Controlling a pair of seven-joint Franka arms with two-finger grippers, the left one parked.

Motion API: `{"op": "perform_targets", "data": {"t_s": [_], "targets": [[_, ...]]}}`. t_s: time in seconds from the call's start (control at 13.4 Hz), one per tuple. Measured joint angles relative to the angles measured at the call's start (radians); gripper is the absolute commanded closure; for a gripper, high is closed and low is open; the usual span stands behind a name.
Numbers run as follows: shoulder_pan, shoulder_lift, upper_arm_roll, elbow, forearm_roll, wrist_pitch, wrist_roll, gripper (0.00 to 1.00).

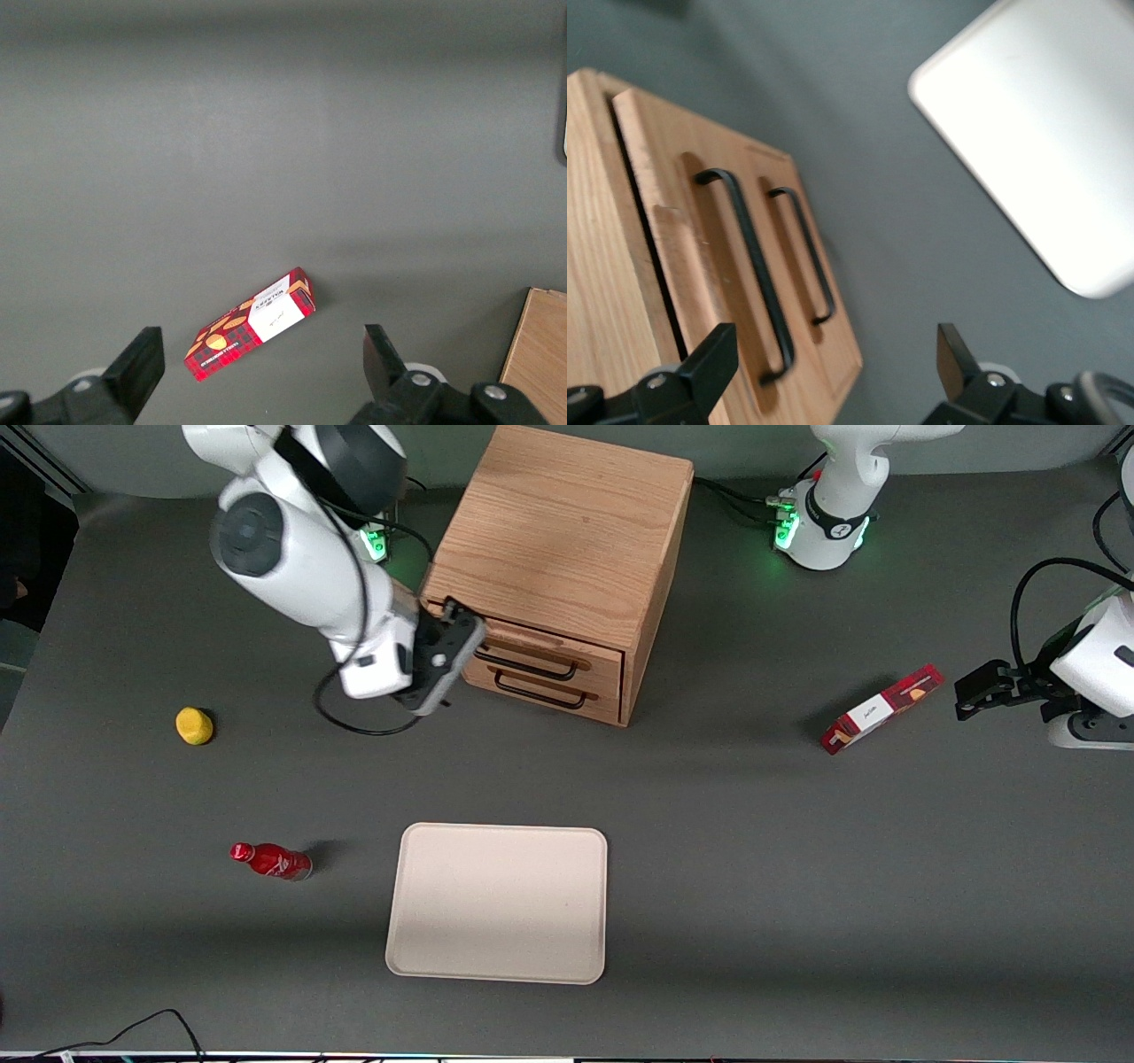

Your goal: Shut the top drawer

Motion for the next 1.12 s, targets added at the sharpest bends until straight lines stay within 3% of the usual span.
{"op": "perform_targets", "data": {"t_s": [0.37, 0.52, 0.75, 1.12], "targets": [[-0.076, -0.121, -0.208, 0.000, 0.003, -0.092, 0.057, 0.00], [-0.095, -0.141, -0.268, 0.001, -0.030, -0.145, 0.104, 0.00], [-0.112, -0.185, -0.275, 0.006, -0.130, -0.236, 0.246, 0.00], [-0.174, -0.247, -0.274, 0.020, -0.184, -0.304, 0.329, 0.00]]}}
